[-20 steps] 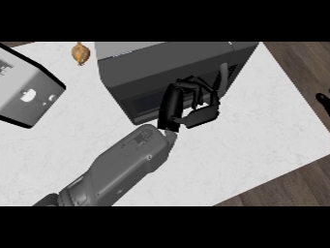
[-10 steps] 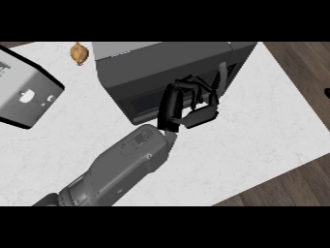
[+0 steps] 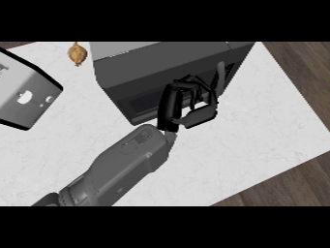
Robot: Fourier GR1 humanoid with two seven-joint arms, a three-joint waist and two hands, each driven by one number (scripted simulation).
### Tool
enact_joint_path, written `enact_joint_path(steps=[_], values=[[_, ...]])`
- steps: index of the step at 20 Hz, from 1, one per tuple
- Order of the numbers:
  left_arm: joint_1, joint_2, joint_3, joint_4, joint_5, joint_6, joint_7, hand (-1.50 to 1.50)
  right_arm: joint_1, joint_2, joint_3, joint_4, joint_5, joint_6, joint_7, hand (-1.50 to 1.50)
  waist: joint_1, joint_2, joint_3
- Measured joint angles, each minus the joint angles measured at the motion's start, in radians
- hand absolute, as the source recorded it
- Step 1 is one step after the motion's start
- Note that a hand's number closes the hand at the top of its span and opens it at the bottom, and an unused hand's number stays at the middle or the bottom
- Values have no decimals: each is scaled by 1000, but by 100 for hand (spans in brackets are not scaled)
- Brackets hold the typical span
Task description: Pick up the milk, place it into the microwave and close the microwave
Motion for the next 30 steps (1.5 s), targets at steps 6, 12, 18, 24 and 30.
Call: enact_joint_path(steps=[6,12,18,24,30], values=[[-3,0,-6,8,24,-3,-27,150,-9,-17,-8,-7,-28,-2,19,-150,-2,0,0],[-10,0,-17,16,45,-6,-49,150,-23,-37,-6,-14,-65,15,37,-150,-1,2,1],[-20,0,-32,23,67,-15,-66,150,-32,-57,7,-15,-107,45,57,-150,5,4,2],[-23,0,-39,32,86,-15,-88,150,-32,-76,10,-14,-144,64,75,-150,2,3,3],[-25,0,-43,36,104,-12,-106,150,-39,-96,3,-11,-174,71,87,-150,-1,3,3]])
